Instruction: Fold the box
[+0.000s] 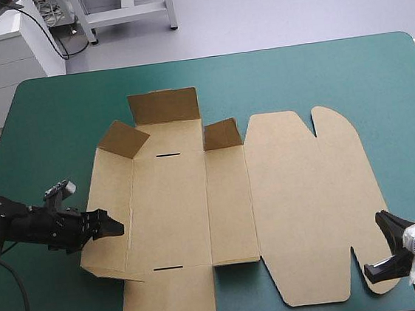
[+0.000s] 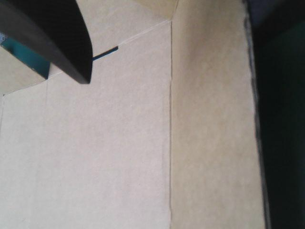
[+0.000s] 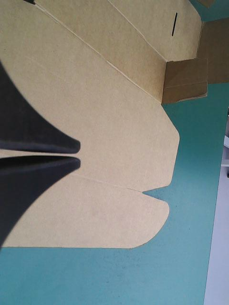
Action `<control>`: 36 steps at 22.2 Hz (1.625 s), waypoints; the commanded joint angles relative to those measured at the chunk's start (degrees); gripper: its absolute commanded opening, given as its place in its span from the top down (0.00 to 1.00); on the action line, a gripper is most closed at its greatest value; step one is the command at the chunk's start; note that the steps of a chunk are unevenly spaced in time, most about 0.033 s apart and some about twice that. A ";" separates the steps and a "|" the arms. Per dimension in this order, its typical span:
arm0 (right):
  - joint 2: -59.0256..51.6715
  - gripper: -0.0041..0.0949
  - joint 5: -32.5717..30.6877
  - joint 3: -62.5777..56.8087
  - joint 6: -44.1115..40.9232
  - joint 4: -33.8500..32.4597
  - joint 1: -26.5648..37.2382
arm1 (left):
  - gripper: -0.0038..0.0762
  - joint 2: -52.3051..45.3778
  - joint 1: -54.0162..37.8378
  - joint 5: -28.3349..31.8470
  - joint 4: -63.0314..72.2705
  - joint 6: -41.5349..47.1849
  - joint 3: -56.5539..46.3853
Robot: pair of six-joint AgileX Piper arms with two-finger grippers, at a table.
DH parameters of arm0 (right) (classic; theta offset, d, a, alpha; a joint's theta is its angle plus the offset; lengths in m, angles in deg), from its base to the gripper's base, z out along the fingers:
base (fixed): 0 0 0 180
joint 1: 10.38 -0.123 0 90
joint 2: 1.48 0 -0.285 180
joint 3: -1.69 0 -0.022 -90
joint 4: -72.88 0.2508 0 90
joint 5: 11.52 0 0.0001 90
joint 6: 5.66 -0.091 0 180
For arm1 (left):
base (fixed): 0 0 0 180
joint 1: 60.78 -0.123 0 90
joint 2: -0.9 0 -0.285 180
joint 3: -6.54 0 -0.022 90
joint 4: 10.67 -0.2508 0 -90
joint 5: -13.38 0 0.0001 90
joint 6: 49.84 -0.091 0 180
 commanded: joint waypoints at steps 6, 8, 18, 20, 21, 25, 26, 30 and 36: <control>0.66 0.96 4.16 1.53 0.31 -0.75 0.33 | 0.37 -1.17 0.10 -5.98 5.41 -0.67 1.33; 0.66 0.96 4.16 1.53 0.31 -0.75 0.33 | 0.39 -1.17 0.81 -6.12 5.24 0.01 1.33; 0.66 0.96 4.06 1.53 0.41 -0.75 0.33 | 0.96 -1.17 6.32 -5.35 -2.96 4.55 1.33; 0.66 0.96 3.68 1.53 0.54 -0.75 0.33 | 0.96 -1.17 6.32 -4.99 -3.73 4.98 1.33; 0.66 0.96 3.41 1.53 0.79 -0.75 0.33 | 0.96 -1.17 6.32 -4.99 -4.30 5.42 1.43; 0.66 0.96 3.37 1.53 0.79 -0.75 0.33 | 0.96 -1.17 7.16 -6.09 -13.52 9.48 8.02; 0.66 0.96 3.37 1.53 0.79 -0.75 0.33 | 0.96 -1.17 8.69 -6.09 -16.09 9.48 10.86; 0.66 0.96 3.50 1.53 0.79 -0.75 0.33 | 0.96 -0.59 14.97 -6.09 -22.73 9.56 18.03; 0.66 0.96 3.52 1.53 0.79 -0.75 0.33 | 0.96 2.78 26.83 -5.73 -36.08 9.23 28.36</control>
